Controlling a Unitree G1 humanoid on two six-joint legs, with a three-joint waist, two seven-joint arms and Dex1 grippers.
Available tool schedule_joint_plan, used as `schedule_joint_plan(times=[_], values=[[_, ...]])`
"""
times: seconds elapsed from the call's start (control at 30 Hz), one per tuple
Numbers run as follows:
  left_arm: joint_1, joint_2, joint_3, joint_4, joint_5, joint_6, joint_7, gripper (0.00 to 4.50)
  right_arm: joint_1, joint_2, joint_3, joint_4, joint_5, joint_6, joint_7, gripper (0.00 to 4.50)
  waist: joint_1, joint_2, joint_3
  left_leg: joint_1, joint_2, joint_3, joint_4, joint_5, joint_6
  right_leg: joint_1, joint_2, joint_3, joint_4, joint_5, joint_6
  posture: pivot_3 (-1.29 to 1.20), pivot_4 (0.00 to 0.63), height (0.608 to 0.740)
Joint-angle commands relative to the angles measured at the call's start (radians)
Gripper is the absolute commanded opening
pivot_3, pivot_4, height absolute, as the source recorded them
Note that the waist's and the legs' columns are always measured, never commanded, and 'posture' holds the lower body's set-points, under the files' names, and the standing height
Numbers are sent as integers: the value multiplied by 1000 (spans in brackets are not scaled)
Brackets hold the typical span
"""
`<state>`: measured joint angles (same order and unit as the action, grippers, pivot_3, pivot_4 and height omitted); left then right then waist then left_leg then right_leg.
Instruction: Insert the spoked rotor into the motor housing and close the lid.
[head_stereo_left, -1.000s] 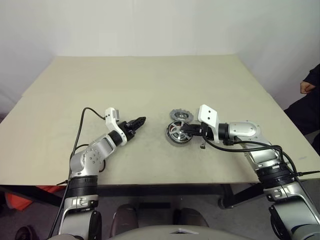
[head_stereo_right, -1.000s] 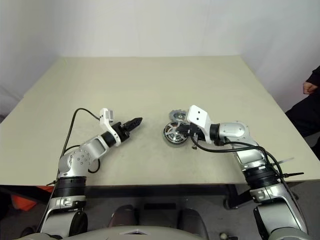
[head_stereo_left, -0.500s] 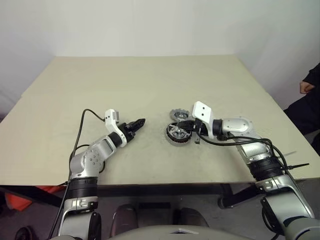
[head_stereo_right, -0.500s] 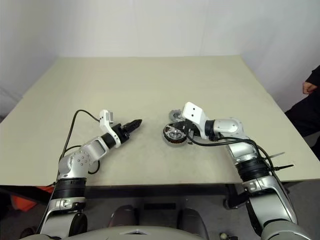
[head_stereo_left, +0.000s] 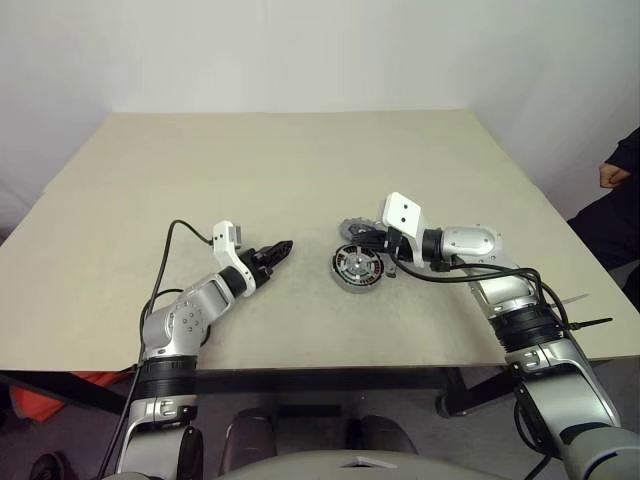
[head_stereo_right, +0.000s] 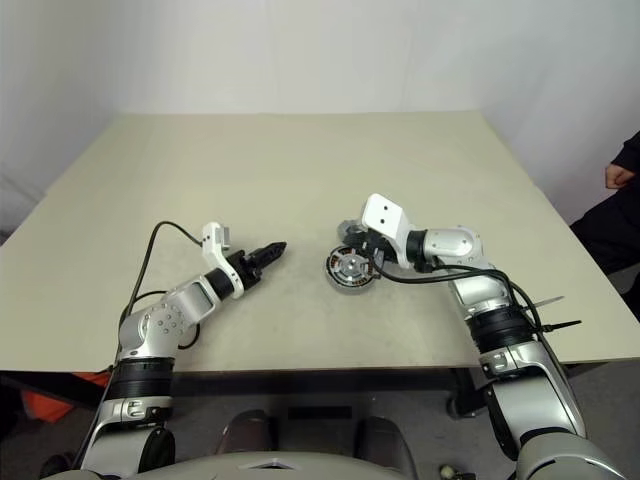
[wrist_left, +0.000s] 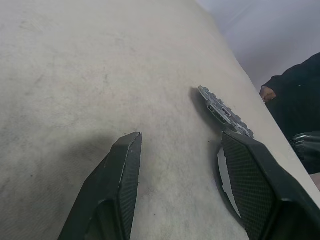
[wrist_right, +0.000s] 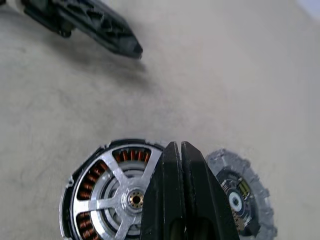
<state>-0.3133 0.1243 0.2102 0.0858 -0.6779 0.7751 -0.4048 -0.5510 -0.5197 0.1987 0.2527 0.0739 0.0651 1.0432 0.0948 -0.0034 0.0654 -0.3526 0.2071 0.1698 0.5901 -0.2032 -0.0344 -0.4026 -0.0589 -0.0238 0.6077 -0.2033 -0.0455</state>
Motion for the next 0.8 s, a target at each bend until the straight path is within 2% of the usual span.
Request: schedule_joint_plan(times=[0.03, 0.27, 0.5, 0.8], values=[[-14, 6, 5, -15, 1, -20, -4, 2693, 20, 17, -8, -18, 20, 17, -9, 66, 0, 0, 0, 0, 0, 0, 0, 0, 0, 0, 0, 0, 0, 0, 0, 0, 0, 740], [-8, 3, 6, -21, 0, -25, 3, 2693, 51, 64, 45, 150, -85, -10, -103, 66, -3, 0, -2, 2, 0, 0, 1, 0, 0, 2, 0, 0, 0, 0, 0, 0, 0, 740], [5, 1, 7, -23, 0, -28, 6, 2693, 2, 48, -2, 73, -33, 3, -85, 66, 0, 0, -2, 5, 0, 0, 2, 1, -2, 7, 0, 0, 0, -4, 7, 0, 0, 740], [9, -1, 4, -29, -2, -28, 10, 2693, -35, 51, -11, 77, -26, 9, -89, 66, -1, 0, -2, 0, 1, 0, 1, 1, -1, 1, 0, 0, 0, 0, 0, 0, 0, 740]])
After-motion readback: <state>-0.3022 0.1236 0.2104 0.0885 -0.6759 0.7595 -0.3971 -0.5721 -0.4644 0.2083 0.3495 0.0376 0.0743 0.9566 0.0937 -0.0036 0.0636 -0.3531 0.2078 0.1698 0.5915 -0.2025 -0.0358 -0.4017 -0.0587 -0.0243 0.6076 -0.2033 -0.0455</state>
